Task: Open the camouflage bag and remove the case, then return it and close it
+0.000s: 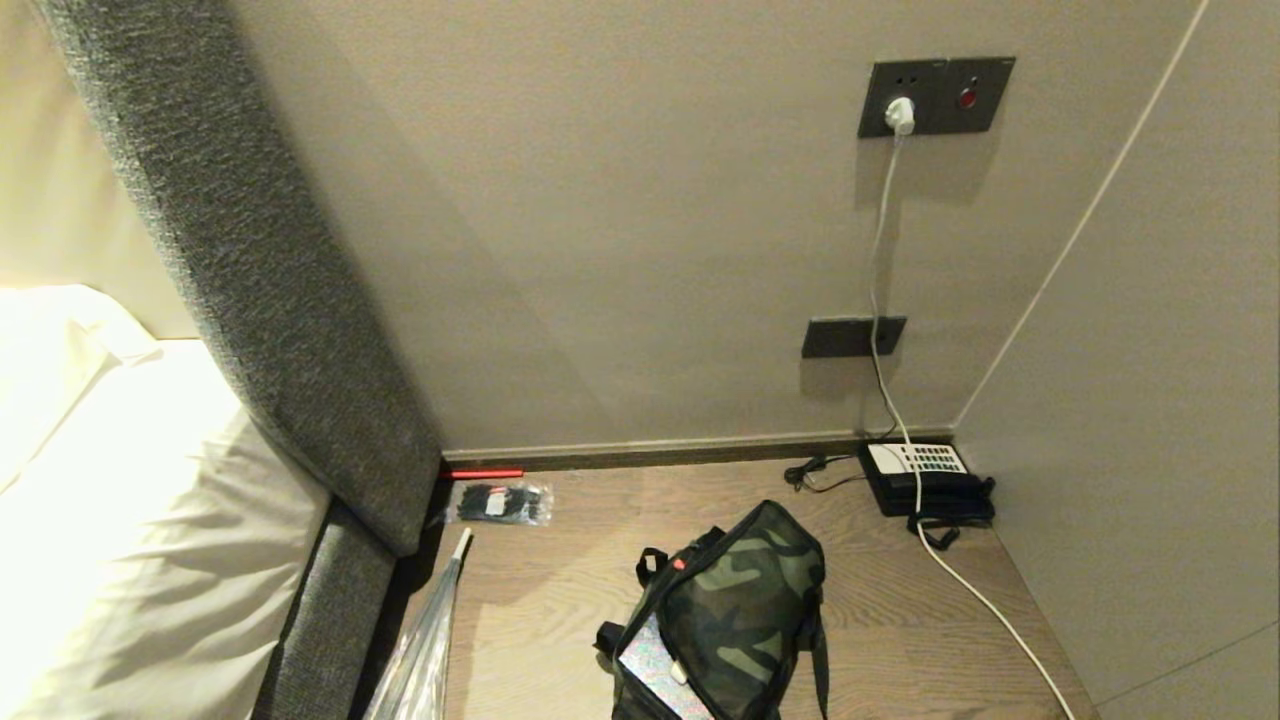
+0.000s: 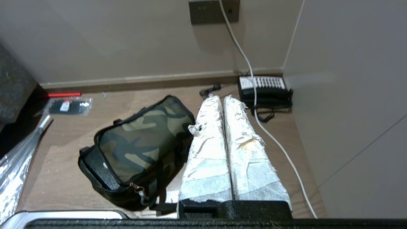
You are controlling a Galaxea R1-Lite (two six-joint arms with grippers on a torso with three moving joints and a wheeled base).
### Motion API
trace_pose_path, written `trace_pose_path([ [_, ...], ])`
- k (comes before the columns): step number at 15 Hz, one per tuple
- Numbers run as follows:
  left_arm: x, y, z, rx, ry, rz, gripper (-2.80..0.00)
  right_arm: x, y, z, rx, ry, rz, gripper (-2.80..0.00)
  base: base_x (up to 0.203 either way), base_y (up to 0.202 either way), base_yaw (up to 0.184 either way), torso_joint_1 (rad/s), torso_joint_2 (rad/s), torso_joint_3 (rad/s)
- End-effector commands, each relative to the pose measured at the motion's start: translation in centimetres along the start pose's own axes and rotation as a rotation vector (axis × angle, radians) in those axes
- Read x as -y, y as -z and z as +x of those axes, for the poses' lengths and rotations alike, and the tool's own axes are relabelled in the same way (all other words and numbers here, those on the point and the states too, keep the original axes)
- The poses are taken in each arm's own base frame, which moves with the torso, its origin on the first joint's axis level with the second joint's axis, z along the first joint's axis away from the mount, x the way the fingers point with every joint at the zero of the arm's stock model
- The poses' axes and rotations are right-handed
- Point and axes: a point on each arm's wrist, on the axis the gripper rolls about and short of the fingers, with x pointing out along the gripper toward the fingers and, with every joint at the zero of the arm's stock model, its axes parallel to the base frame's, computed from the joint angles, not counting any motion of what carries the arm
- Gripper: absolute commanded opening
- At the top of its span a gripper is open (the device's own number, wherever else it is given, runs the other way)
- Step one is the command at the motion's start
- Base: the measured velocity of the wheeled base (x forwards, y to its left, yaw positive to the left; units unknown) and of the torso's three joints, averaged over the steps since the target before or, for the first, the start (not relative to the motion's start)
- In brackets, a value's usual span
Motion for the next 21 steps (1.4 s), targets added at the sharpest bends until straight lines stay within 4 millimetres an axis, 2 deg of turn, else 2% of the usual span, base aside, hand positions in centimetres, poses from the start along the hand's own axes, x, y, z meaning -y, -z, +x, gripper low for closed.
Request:
trace_pose_path([
  [1,0.0,0.01,-0.01,0.002,-0.001,0.0,-2.8,0.01,0.42,-0.05,0.005,0.0,-0.003,-2.8,0.0,0.0,0.0,0.002,0.0,0.198],
  [17,0.0,-0.03,0.0,0.008,-0.002,0.001,-2.8,0.01,0.45,-0.05,0.002,0.0,0.0,-2.8,0.0,0.0,0.0,0.002,0.0,0.202],
  [21,0.0,-0.03,0.0,0.008,-0.002,0.001,-2.8,0.01,0.45,-0.05,0.002,0.002,0.002,-2.8,0.0,0.0,0.0,0.005,0.0,0.083],
])
